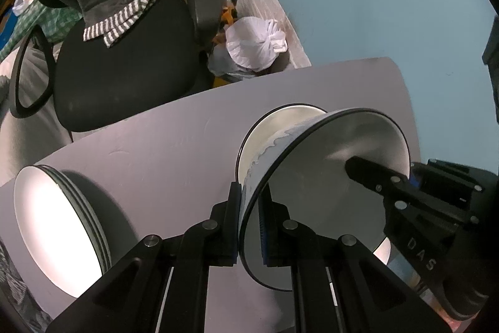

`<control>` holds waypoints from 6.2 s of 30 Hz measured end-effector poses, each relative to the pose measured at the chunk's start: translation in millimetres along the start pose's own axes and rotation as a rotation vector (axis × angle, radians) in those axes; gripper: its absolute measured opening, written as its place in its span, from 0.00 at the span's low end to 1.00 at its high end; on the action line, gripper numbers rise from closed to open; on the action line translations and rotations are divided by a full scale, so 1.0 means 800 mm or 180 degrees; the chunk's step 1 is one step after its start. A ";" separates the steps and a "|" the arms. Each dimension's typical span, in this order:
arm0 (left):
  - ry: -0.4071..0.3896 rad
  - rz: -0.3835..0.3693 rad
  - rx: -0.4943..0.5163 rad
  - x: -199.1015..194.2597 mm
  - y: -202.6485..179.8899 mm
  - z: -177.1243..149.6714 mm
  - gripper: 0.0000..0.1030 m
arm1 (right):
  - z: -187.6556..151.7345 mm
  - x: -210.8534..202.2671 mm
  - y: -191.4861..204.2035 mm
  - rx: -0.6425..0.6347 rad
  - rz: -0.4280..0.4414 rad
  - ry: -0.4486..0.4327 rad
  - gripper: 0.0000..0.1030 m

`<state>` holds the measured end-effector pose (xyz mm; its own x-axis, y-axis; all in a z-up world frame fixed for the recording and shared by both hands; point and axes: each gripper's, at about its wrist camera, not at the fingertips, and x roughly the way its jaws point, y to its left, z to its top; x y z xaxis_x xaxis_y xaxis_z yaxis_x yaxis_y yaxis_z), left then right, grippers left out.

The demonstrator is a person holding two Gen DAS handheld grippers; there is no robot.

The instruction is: Organize plates and bowls

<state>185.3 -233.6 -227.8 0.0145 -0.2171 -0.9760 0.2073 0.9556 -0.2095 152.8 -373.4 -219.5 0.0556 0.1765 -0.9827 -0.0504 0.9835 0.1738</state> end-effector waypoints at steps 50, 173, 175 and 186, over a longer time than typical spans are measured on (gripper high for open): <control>-0.0488 0.0373 0.0138 -0.071 -0.009 -0.016 0.60 | -0.005 -0.046 0.000 -0.0176 -0.0339 -0.0269 0.53; 0.0381 -0.0069 0.0223 0.093 -0.075 -0.152 0.23 | -0.175 0.045 -0.107 0.0476 0.0097 0.0075 0.16; 0.0382 -0.0065 0.0263 0.093 -0.079 -0.152 0.16 | -0.174 0.044 -0.106 0.0452 0.0107 0.0077 0.10; 0.0403 -0.0042 0.0392 0.092 -0.099 -0.146 0.08 | -0.163 0.038 -0.103 0.0428 0.0060 0.0135 0.05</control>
<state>55.6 -302.3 -290.1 -0.1106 -0.1952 -0.9745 0.3250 0.9195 -0.2211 28.7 -454.5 -272.4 0.0135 0.1960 -0.9805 0.0832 0.9770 0.1964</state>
